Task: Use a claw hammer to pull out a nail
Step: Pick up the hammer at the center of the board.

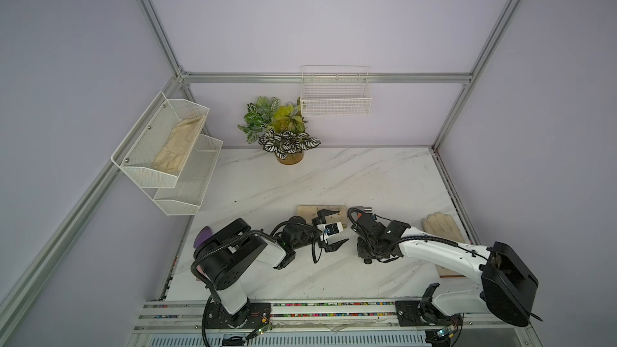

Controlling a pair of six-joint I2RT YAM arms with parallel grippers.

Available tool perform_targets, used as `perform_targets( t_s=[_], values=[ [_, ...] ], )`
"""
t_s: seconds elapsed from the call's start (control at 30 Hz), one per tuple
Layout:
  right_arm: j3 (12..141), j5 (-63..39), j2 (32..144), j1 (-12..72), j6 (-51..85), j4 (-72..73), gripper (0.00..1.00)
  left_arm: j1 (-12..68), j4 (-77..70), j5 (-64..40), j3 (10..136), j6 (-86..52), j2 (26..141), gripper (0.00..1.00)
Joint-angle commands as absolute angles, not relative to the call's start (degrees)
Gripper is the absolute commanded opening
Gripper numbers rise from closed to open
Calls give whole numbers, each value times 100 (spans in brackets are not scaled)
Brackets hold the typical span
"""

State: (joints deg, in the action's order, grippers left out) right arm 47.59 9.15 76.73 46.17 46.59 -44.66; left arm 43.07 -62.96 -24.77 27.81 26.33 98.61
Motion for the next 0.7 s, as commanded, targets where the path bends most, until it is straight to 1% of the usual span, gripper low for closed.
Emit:
perform_targets(
  t_s=[0.0,0.07,0.17,0.33,0.5,0.67],
  values=[
    [5229,991,7376,4409,4383,-4923,0,4276,-6757,-2864,3150,2805,10101,100],
    [5312,822,7244,4246,4241,-4977,0,4272,-7018,-2999,3255,2743,10314,100],
    [5477,538,7132,3997,4035,-5018,0,4280,-7022,-3348,3492,2716,10544,100],
    [5738,499,7233,3854,3818,-5185,0,4309,-7375,-3849,3749,2624,10979,100],
    [5766,353,7212,3744,3706,-5150,0,4400,-7365,-4033,4034,2641,11374,100],
    [5779,280,7177,3729,3665,-5096,0,4527,-7366,-4005,4586,2530,11873,100]
  ],
)
